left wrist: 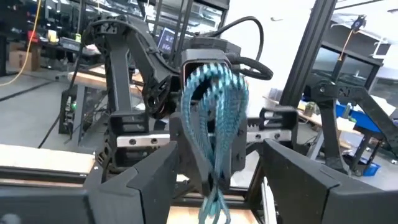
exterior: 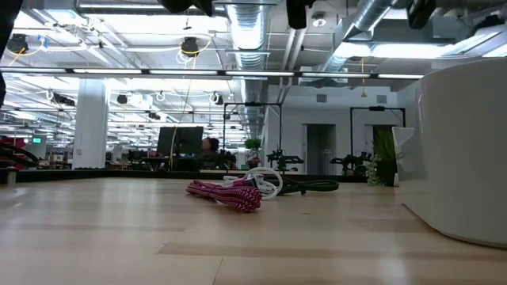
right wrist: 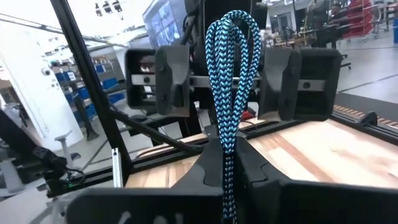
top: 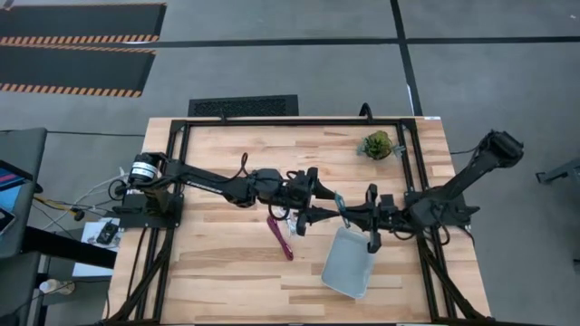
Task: Pick and place USB-C Cables
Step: Put the blue charger cable into the gray bin
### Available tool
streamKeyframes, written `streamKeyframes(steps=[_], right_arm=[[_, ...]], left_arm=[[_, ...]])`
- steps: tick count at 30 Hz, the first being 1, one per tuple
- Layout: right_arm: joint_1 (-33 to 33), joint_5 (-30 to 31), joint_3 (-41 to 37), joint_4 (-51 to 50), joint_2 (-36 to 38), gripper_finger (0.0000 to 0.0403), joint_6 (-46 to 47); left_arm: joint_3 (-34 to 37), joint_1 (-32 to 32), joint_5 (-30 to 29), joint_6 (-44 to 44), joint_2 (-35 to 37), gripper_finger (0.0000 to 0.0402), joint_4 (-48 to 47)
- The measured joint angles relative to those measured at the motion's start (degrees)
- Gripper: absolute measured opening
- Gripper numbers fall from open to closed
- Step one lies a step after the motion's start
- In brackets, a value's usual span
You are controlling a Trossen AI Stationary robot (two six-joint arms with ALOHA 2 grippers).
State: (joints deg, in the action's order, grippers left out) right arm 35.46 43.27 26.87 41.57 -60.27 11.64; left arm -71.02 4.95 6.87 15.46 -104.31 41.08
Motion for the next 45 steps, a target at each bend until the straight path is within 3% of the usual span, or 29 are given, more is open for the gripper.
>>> streamKeyframes(steps=[14, 27, 36, 45], right_arm=[[-0.8, -3.0, 0.0, 2.5, -0.9, 0.0013, -0.1], [-0.8, -2.4, 0.0, 2.5, -0.9, 0.0023, 0.0], [-0.6, -2.4, 0.0, -1.2, -0.2, 0.0097, -0.2], [2.8, -2.7, 0.0, -10.6, 6.7, 0.0186, 2.4]], left_arm=[[0.0, 0.0, -0.6, 0.8, 0.0, 0.0204, 0.5], [0.0, -1.5, 2.5, 0.2, 0.1, 0.0012, -0.2], [0.0, -1.7, 1.8, 0.0, 0.1, 0.0002, -2.6], [0.1, -2.1, 1.3, -0.5, 0.1, 0.0000, -6.6]])
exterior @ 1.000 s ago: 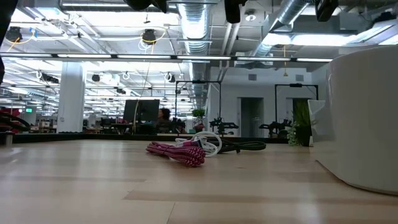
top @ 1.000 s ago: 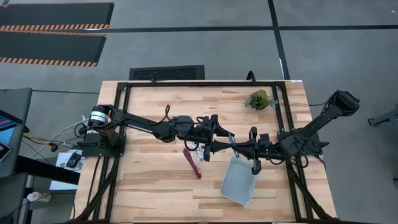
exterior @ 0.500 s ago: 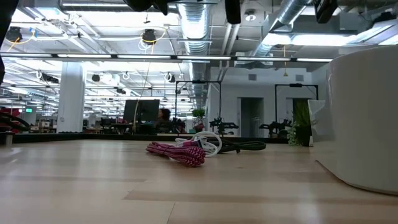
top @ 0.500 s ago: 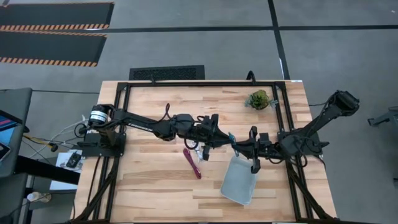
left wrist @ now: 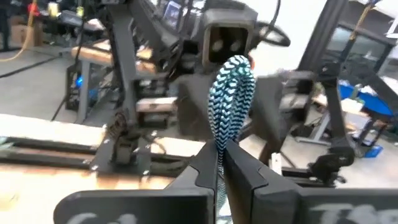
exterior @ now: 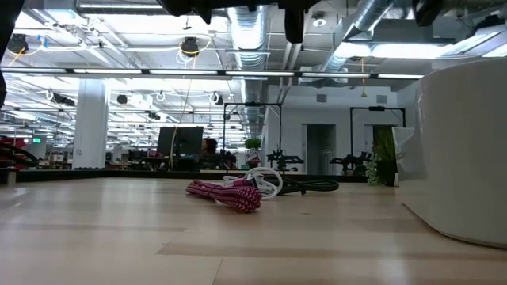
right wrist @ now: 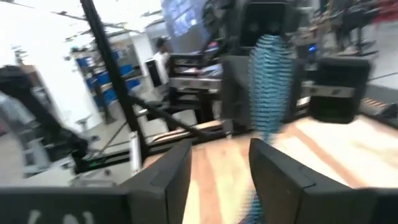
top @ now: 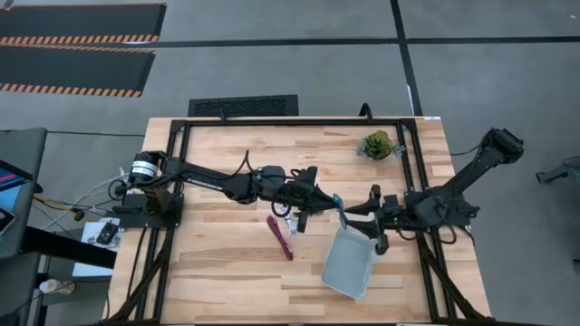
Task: Pick and place USB-C Cables
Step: Put the blue charger cable into the gray bin
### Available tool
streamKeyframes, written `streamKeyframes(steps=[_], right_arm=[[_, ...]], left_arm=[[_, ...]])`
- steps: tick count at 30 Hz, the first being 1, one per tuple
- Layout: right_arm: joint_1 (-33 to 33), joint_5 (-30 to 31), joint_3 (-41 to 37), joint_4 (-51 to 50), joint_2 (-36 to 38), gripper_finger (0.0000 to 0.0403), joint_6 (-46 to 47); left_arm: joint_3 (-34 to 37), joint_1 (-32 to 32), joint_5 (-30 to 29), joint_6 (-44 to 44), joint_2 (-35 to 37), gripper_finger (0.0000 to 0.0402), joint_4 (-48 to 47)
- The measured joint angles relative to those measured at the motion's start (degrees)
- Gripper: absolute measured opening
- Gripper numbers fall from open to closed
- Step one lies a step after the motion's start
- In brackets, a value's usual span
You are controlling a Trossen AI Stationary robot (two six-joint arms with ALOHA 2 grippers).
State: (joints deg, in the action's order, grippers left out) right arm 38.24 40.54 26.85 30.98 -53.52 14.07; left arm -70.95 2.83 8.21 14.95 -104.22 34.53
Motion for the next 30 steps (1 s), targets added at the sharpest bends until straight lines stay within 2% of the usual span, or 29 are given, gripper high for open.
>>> streamKeyframes(steps=[5, 10, 15, 18, 20, 23, 27, 30], right_arm=[[3.0, 0.0, 0.0, -7.9, 5.4, 0.0206, 4.9], [6.6, 0.1, 0.0, -13.1, 11.6, 0.0203, 8.5], [9.3, 1.5, 0.0, -14.7, 16.5, 0.0190, 7.6], [10.1, 3.6, 0.0, -15.7, 19.5, 0.0184, 5.5], [10.4, 5.4, 0.0, -15.8, 21.2, 0.0180, 5.0], [10.5, 6.9, 0.0, -16.0, 23.3, 0.0176, 5.0], [10.5, 7.8, 0.0, -16.1, 25.4, 0.0172, 5.0], [10.5, 7.8, 0.0, -16.0, 26.0, 0.0170, 5.0]], left_arm=[[0.0, -0.1, -0.1, -4.1, 0.0, 0.0000, -1.0], [-3.8, 2.3, -1.5, -20.0, 0.0, 0.0000, -16.5], [-8.4, 7.2, -9.1, -34.1, 0.0, 0.0000, -27.1], [-11.7, 9.5, -14.6, -37.3, -0.1, 0.0000, -29.4], [-14.8, 10.3, -18.7, -32.5, -1.1, 0.0000, -31.5], [-22.1, 10.3, -22.4, -16.9, -3.3, 0.0000, -39.8], [-33.3, 9.8, -21.1, 2.5, -7.2, 0.0000, -52.0], [-39.2, 10.1, -16.8, 7.5, -11.2, 0.0000, -58.8]])
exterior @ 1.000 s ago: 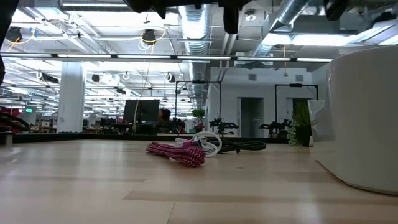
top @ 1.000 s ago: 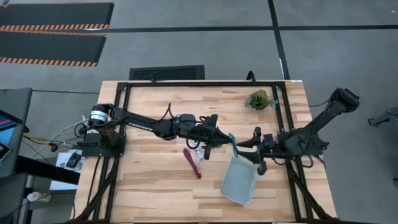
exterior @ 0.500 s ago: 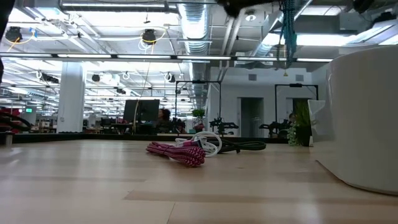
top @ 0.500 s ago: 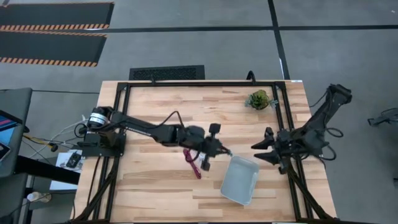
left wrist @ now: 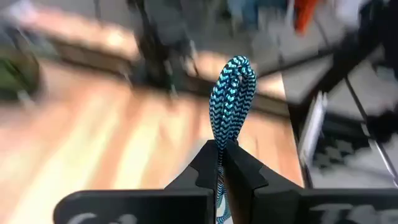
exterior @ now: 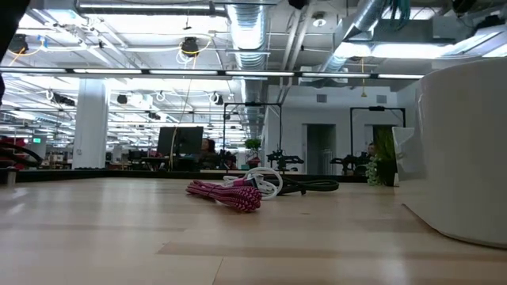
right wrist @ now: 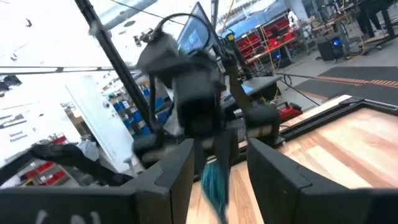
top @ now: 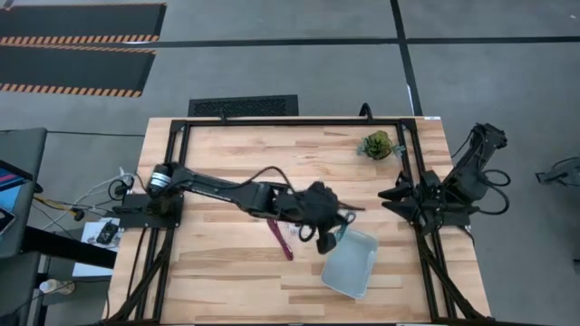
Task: Pick and place USB-C Cables
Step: Put the blue charger cable into the gray bin
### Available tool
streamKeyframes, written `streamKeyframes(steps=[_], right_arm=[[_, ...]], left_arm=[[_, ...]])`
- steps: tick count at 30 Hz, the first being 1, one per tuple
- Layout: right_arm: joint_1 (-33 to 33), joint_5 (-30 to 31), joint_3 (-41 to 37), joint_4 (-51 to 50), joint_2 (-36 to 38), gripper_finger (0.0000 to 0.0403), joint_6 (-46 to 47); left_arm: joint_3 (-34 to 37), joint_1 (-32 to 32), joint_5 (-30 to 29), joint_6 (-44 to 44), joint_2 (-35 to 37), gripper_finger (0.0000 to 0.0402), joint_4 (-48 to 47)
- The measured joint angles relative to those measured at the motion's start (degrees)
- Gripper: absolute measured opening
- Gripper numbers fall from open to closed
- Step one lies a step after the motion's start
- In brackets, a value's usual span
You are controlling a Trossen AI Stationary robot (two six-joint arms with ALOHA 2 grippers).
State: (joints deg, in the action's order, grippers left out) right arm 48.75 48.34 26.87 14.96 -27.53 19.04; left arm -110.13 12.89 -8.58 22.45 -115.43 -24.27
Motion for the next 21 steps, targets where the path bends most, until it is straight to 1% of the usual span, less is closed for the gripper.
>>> streamKeyframes(steps=[2, 4, 10, 15, 19, 21], right_arm=[[0.0, 0.0, 0.0, -0.5, -0.1, 0.0169, 0.0], [0.0, 0.0, 0.0, -0.6, -0.3, 0.0168, 0.1], [0.0, 0.0, 0.0, -3.6, -0.2, 0.0168, 2.6], [-0.2, 0.0, 0.0, -6.6, -0.3, 0.0168, 4.1], [-0.1, 0.2, 0.0, -7.1, -0.3, 0.0168, 6.7], [-0.1, 0.2, 0.0, -7.1, -0.2, 0.0168, 7.5]], left_arm=[[-2.9, 0.4, 2.2, 1.9, -2.5, 0.0000, -3.1], [-4.5, 0.8, 2.3, 4.0, -4.1, 0.0000, -6.9], [-4.9, 1.0, 2.1, 9.4, -5.6, 0.0000, -11.5], [-4.9, 1.0, -1.7, 10.2, -5.6, 0.0000, -9.3], [-4.9, 1.8, -4.8, 9.4, -6.0, 0.0000, -5.2], [-4.9, 2.2, -5.0, 8.6, -6.5, 0.0000, -3.7]])
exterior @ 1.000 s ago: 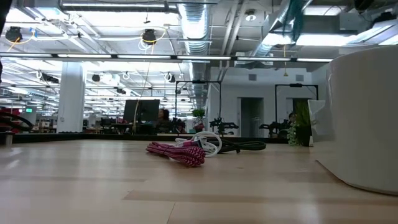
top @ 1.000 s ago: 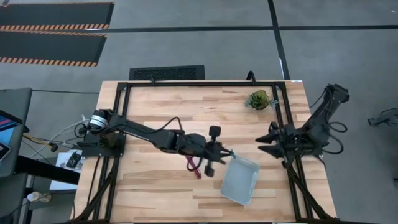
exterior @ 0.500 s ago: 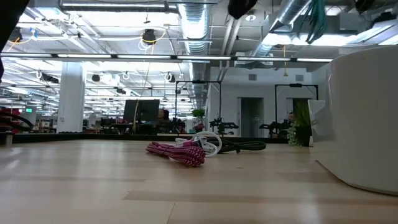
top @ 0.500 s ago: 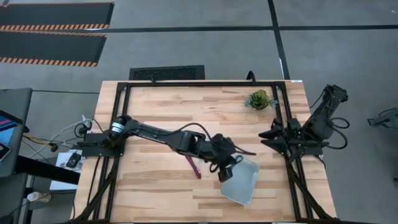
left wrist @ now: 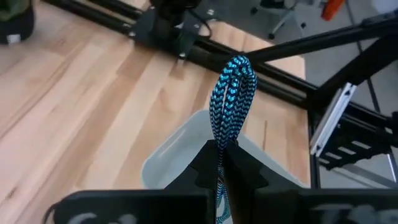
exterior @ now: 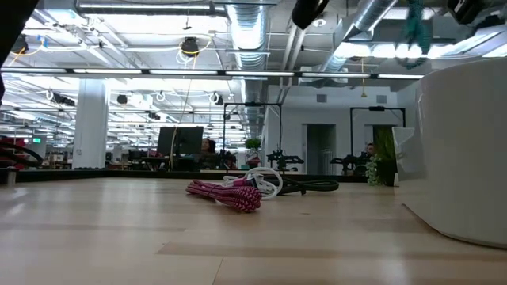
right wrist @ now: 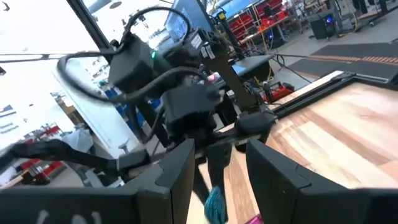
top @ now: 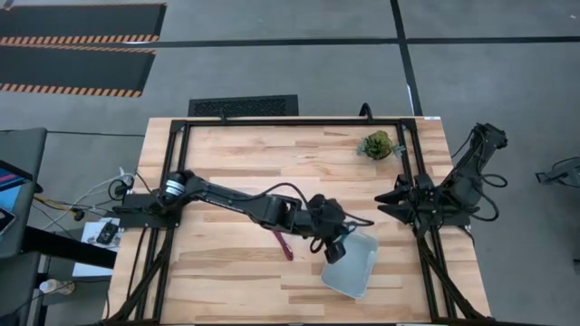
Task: Pick and place USB-C Cables
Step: Put the blue charger cable into the gray bin
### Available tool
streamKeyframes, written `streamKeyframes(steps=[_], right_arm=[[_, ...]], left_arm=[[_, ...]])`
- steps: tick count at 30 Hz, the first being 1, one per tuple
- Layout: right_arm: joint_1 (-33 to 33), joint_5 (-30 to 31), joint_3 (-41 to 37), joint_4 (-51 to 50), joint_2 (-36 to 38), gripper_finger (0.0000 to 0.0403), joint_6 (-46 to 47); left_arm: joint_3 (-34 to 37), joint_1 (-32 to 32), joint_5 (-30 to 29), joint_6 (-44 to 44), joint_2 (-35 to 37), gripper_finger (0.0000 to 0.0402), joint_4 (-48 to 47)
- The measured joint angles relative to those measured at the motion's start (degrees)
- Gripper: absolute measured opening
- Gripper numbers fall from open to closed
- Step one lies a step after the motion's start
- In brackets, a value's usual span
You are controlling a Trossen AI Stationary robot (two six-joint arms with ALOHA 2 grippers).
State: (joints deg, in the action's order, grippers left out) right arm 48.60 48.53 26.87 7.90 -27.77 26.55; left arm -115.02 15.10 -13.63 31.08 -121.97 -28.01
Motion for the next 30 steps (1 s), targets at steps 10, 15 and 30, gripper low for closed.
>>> streamKeyframes(steps=[10, 15, 30], right_arm=[[0.0, 0.2, 0.0, -0.4, 0.0, 0.0168, 0.4], [0.0, 1.1, 0.0, -0.6, 0.0, 0.0168, 0.5], [0.0, 1.1, 0.0, -4.3, -1.5, 0.0168, 6.1]], left_arm=[[0.0, 0.0, 5.3, -0.2, -6.7, 0.0000, 6.9], [0.2, -1.0, 7.7, 2.6, -8.8, 0.0000, 8.4], [0.0, 1.9, -3.3, 10.4, -8.5, 0.0000, 1.6]])
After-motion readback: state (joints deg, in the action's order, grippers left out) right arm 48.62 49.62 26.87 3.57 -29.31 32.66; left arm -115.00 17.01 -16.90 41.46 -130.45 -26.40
